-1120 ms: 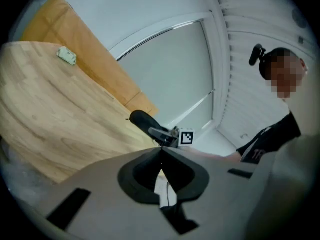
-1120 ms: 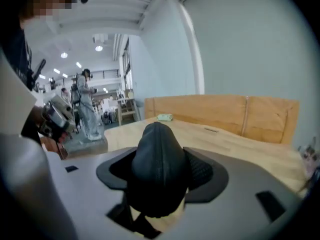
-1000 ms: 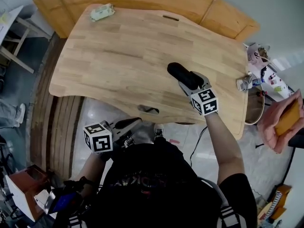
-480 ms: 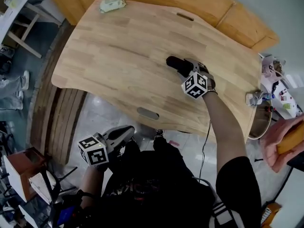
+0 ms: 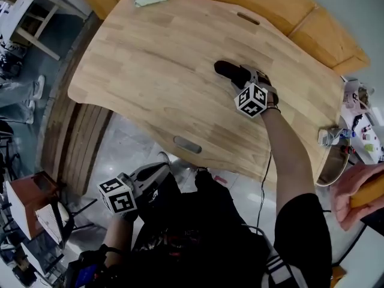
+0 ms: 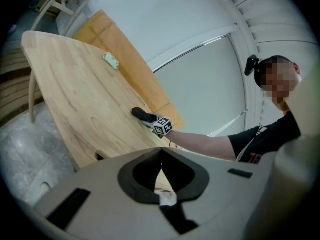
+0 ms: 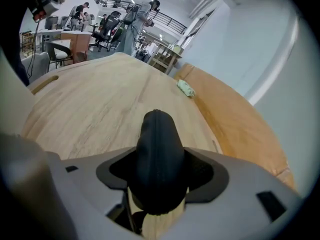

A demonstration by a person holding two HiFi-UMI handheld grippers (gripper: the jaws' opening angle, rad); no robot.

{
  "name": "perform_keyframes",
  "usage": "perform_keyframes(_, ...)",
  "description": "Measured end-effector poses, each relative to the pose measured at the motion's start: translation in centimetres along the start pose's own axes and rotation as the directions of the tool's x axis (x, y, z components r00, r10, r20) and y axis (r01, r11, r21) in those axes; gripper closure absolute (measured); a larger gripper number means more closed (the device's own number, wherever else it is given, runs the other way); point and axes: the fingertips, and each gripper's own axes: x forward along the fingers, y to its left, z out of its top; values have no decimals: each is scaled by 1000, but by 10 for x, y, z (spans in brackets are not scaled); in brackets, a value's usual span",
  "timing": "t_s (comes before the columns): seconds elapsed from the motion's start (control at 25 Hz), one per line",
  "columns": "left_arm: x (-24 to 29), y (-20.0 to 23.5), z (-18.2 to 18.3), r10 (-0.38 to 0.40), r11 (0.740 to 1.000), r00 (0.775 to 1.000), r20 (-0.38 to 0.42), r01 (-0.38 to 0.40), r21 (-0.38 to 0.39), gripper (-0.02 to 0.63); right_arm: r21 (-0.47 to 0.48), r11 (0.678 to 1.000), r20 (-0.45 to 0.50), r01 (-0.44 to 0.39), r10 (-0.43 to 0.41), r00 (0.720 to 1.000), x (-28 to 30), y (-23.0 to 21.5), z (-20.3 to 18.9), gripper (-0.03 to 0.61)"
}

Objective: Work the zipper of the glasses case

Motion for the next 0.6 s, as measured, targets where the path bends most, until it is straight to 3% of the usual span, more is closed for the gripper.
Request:
perform_keyframes(0.28, 13, -5, 1, -19, 1000, 1000, -5, 19, -9, 601, -66, 997, -61, -43, 39, 997, 5, 19, -20, 288)
perform_keyframes(0.6, 13, -8, -2, -35, 999, 999, -14, 35, -14, 601, -72, 997, -51, -35, 31, 998, -6, 26, -18, 282)
